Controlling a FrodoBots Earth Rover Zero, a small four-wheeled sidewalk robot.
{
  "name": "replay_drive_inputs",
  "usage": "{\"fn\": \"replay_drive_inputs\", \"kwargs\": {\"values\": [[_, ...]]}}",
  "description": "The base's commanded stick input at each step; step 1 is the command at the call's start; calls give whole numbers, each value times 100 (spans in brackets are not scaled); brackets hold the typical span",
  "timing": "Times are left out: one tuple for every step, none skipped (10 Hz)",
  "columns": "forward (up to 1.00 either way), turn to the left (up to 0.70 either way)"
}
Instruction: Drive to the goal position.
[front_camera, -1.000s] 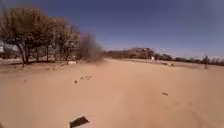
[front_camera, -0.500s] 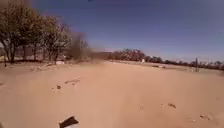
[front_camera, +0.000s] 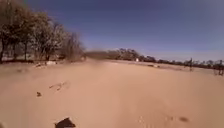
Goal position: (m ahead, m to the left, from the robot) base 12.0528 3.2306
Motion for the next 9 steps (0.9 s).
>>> {"fn": "replay_drive_inputs", "kwargs": {"values": [[100,0],[100,0],[100,0],[100,0],[100,0],[100,0],[100,0],[100,0],[100,0]]}}
